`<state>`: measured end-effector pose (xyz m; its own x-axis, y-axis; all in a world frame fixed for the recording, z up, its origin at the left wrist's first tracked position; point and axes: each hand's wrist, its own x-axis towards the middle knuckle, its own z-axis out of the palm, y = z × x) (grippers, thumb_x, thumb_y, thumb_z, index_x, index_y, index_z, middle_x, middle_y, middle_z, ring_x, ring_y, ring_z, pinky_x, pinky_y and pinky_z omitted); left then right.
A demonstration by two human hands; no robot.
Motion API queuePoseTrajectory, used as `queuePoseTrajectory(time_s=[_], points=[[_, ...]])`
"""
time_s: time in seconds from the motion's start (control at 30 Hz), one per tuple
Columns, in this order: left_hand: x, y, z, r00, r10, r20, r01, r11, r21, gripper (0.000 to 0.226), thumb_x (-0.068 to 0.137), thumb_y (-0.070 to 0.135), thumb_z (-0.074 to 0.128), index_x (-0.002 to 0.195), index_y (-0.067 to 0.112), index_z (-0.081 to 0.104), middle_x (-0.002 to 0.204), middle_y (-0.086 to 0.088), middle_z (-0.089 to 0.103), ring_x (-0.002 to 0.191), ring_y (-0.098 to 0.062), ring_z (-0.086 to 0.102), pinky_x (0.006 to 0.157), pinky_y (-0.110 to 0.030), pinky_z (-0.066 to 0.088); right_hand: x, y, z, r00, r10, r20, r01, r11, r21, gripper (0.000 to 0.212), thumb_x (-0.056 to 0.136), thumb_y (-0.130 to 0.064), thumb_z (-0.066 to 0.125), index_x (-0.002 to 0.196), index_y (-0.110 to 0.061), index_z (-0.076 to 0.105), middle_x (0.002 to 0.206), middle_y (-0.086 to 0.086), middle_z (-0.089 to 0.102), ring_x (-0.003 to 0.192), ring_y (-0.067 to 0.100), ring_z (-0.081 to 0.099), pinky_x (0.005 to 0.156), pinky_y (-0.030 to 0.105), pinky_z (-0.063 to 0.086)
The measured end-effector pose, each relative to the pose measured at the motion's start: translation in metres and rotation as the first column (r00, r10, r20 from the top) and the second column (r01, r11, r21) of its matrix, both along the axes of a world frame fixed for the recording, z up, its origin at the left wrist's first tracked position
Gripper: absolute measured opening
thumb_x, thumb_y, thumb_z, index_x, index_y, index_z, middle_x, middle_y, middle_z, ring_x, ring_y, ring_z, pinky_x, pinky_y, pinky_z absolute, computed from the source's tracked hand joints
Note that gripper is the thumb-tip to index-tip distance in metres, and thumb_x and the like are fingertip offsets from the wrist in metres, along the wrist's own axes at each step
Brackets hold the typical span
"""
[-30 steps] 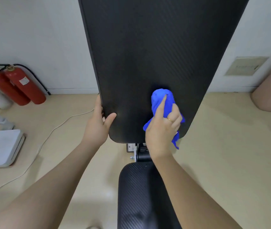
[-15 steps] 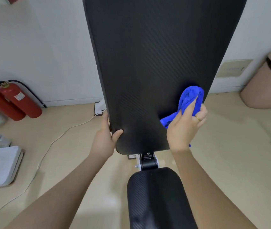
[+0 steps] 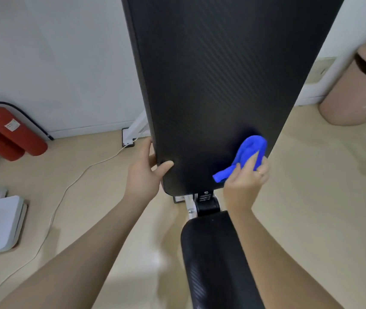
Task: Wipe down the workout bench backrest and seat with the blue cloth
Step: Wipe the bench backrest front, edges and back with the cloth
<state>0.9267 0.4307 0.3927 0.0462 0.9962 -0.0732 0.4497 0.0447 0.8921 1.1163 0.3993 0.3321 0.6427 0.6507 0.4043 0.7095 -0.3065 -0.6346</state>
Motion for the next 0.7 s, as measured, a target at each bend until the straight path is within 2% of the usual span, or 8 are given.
queuePoseTrajectory(time_s=[0.1, 0.27, 0.33, 0.43, 0.47, 0.57, 0.63, 0.7], points=[[0.006, -0.005, -0.005, 0.999, 0.048, -0.019, -0.047, 0.999, 0.016, 0.058, 0.086, 0.02, 0.061, 0.134, 0.038, 0.035, 0.118, 0.003, 0.065, 0.108, -0.014, 0.061, 0.09, -0.034, 0.049, 0.045, 0.007, 0.02, 0.947, -0.156, -0.282, 0.121, 0.983, -0.135, 0.052, 0.097, -0.012, 0.037, 0.146, -0.006, 0.022, 0.142, 0.027, 0.026, 0.125, 0.044, 0.03, 0.102, 0.04, 0.026], [0.01, -0.005, -0.006, 0.998, 0.04, -0.049, -0.037, 0.998, 0.059, 0.056, 0.088, 0.02, 0.058, 0.137, 0.033, 0.034, 0.11, 0.011, 0.062, 0.097, -0.005, 0.056, 0.078, -0.023, 0.041, -0.024, 0.011, 0.019, 0.905, -0.154, -0.396, 0.133, 0.988, -0.078, 0.056, 0.096, -0.008, 0.042, 0.146, -0.001, 0.018, 0.143, 0.025, 0.024, 0.124, 0.041, 0.033, 0.103, 0.032, 0.022], [0.009, -0.005, -0.005, 0.997, 0.047, -0.064, -0.042, 0.997, 0.069, 0.052, 0.088, 0.021, 0.058, 0.135, 0.031, 0.037, 0.103, 0.016, 0.06, 0.09, 0.001, 0.056, 0.073, -0.021, 0.041, -0.068, 0.003, 0.014, 0.894, -0.088, -0.438, 0.062, 0.995, -0.073, 0.059, 0.095, -0.007, 0.045, 0.146, 0.0, 0.018, 0.144, 0.024, 0.022, 0.124, 0.037, 0.035, 0.103, 0.028, 0.025], [0.007, -0.006, -0.006, 0.997, 0.054, -0.049, -0.051, 0.997, 0.058, 0.047, 0.088, 0.021, 0.058, 0.129, 0.036, 0.04, 0.094, 0.026, 0.06, 0.077, 0.018, 0.056, 0.063, -0.009, 0.045, -0.112, -0.015, 0.002, 0.892, 0.065, -0.446, -0.142, 0.98, -0.14, 0.061, 0.096, -0.013, 0.046, 0.147, -0.001, 0.014, 0.149, 0.019, 0.015, 0.132, 0.03, 0.027, 0.103, 0.018, 0.018], [0.007, -0.007, -0.008, 0.998, 0.069, -0.008, -0.068, 0.997, 0.043, 0.046, 0.088, 0.021, 0.058, 0.128, 0.038, 0.041, 0.097, 0.026, 0.061, 0.084, 0.017, 0.056, 0.068, -0.009, 0.047, -0.115, -0.022, -0.002, 0.884, 0.122, -0.45, -0.209, 0.966, -0.149, 0.062, 0.096, -0.014, 0.046, 0.147, -0.001, 0.013, 0.149, 0.02, 0.015, 0.133, 0.03, 0.026, 0.104, 0.02, 0.02], [0.011, -0.012, -0.017, 0.99, 0.135, 0.032, -0.135, 0.991, -0.007, 0.052, 0.087, 0.03, 0.057, 0.134, 0.04, 0.037, 0.118, 0.018, 0.059, 0.113, -0.002, 0.052, 0.089, -0.026, 0.044, -0.088, -0.026, -0.004, 0.849, 0.231, -0.474, -0.313, 0.944, -0.101, 0.057, 0.097, -0.012, 0.043, 0.145, 0.003, 0.016, 0.143, 0.021, 0.023, 0.129, 0.029, 0.032, 0.104, 0.021, 0.024], [0.02, -0.02, -0.025, 0.974, 0.219, 0.05, -0.215, 0.974, -0.076, 0.064, 0.087, 0.039, 0.056, 0.143, 0.031, 0.025, 0.14, 0.003, 0.045, 0.129, -0.015, 0.041, 0.102, -0.037, 0.039, -0.046, -0.016, -0.004, 0.815, 0.125, -0.565, -0.176, 0.984, -0.037, 0.054, 0.094, -0.007, 0.04, 0.143, 0.005, 0.021, 0.136, 0.024, 0.03, 0.122, 0.032, 0.036, 0.098, 0.015, 0.024], [0.035, -0.028, -0.03, 0.933, 0.344, 0.107, -0.311, 0.919, -0.241, 0.076, 0.088, 0.046, 0.051, 0.147, 0.022, 0.011, 0.152, -0.007, 0.026, 0.138, -0.024, 0.028, 0.11, -0.043, 0.03, -0.005, -0.002, -0.007, 0.737, -0.017, -0.676, -0.044, 0.996, -0.073, 0.059, 0.091, -0.006, 0.037, 0.145, 0.001, 0.016, 0.134, 0.024, 0.03, 0.119, 0.037, 0.039, 0.101, 0.026, 0.031]])
